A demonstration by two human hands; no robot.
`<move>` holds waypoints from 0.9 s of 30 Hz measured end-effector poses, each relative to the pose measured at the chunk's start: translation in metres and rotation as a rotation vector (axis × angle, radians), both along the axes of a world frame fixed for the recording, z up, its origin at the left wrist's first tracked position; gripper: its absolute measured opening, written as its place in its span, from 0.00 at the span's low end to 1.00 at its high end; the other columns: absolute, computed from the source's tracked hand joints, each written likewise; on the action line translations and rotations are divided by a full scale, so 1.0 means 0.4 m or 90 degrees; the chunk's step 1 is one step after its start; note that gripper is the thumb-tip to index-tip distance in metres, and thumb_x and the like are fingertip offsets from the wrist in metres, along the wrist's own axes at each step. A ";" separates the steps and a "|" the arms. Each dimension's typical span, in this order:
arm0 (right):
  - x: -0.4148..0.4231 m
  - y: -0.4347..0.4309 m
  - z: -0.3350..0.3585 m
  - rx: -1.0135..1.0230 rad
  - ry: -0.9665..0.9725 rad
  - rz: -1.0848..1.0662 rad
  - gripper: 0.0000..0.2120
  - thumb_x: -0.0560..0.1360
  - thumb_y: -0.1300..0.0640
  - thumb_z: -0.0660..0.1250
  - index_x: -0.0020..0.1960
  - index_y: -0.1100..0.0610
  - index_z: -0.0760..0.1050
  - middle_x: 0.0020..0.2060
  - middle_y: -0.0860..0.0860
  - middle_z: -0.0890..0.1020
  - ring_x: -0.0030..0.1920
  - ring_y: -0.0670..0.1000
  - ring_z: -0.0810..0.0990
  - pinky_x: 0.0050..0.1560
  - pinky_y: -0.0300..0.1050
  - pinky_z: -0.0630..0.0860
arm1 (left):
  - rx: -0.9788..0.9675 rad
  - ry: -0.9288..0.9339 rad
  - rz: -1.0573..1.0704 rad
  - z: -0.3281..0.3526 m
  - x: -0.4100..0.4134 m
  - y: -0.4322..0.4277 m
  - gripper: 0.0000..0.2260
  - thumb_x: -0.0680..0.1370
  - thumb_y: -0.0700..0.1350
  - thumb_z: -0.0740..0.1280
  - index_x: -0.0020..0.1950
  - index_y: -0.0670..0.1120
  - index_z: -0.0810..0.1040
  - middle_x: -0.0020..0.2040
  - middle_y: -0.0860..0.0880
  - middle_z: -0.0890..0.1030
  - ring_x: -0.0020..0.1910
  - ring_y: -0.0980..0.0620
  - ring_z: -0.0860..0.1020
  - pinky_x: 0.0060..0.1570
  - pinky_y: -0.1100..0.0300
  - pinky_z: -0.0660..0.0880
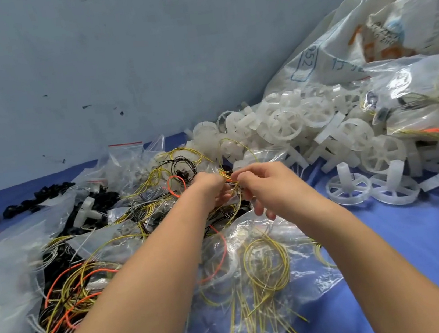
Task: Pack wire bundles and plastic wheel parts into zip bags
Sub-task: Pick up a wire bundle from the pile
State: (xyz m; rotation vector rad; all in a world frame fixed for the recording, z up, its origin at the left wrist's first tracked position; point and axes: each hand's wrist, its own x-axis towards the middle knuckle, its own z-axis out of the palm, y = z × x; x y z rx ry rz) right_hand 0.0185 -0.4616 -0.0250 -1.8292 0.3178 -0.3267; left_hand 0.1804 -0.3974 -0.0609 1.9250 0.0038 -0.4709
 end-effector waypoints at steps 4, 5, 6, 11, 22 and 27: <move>-0.001 -0.008 0.002 0.003 -0.004 -0.019 0.11 0.80 0.56 0.59 0.49 0.49 0.80 0.30 0.46 0.77 0.25 0.47 0.75 0.23 0.36 0.66 | 0.028 0.006 -0.045 0.004 -0.005 -0.004 0.11 0.78 0.36 0.63 0.58 0.34 0.76 0.37 0.43 0.77 0.28 0.50 0.75 0.20 0.67 0.70; -0.002 -0.011 0.002 0.007 -0.007 -0.026 0.11 0.80 0.56 0.59 0.48 0.48 0.80 0.29 0.46 0.78 0.25 0.46 0.75 0.23 0.36 0.66 | 0.025 -0.006 -0.042 0.003 -0.005 -0.005 0.10 0.79 0.37 0.62 0.57 0.34 0.77 0.38 0.42 0.78 0.28 0.50 0.74 0.20 0.67 0.70; -0.003 -0.013 0.002 0.008 -0.010 -0.034 0.11 0.80 0.56 0.59 0.46 0.48 0.80 0.29 0.46 0.78 0.24 0.45 0.75 0.23 0.36 0.67 | 0.023 -0.026 -0.033 0.004 -0.006 -0.005 0.08 0.79 0.37 0.62 0.54 0.35 0.77 0.38 0.42 0.78 0.28 0.49 0.75 0.20 0.66 0.71; -0.006 -0.019 -0.002 0.005 -0.009 -0.065 0.10 0.80 0.55 0.60 0.49 0.49 0.80 0.30 0.47 0.78 0.24 0.46 0.75 0.24 0.37 0.67 | 0.210 -0.365 -0.124 0.023 -0.042 0.074 0.09 0.79 0.48 0.63 0.43 0.46 0.76 0.39 0.49 0.81 0.39 0.48 0.82 0.40 0.50 0.82; -0.004 0.088 -0.014 -0.105 -0.025 0.043 0.14 0.80 0.49 0.61 0.63 0.46 0.76 0.50 0.44 0.81 0.45 0.45 0.82 0.42 0.42 0.75 | 0.104 -0.503 -0.213 0.080 -0.233 0.460 0.06 0.79 0.48 0.66 0.43 0.53 0.78 0.37 0.54 0.81 0.32 0.55 0.79 0.32 0.64 0.73; -0.018 0.210 -0.032 -0.127 -0.032 0.202 0.18 0.79 0.43 0.63 0.68 0.44 0.74 0.57 0.41 0.80 0.51 0.44 0.81 0.47 0.44 0.76 | -0.036 -0.401 -0.206 0.078 -0.293 0.560 0.04 0.79 0.49 0.67 0.47 0.52 0.81 0.42 0.46 0.84 0.37 0.49 0.82 0.34 0.60 0.79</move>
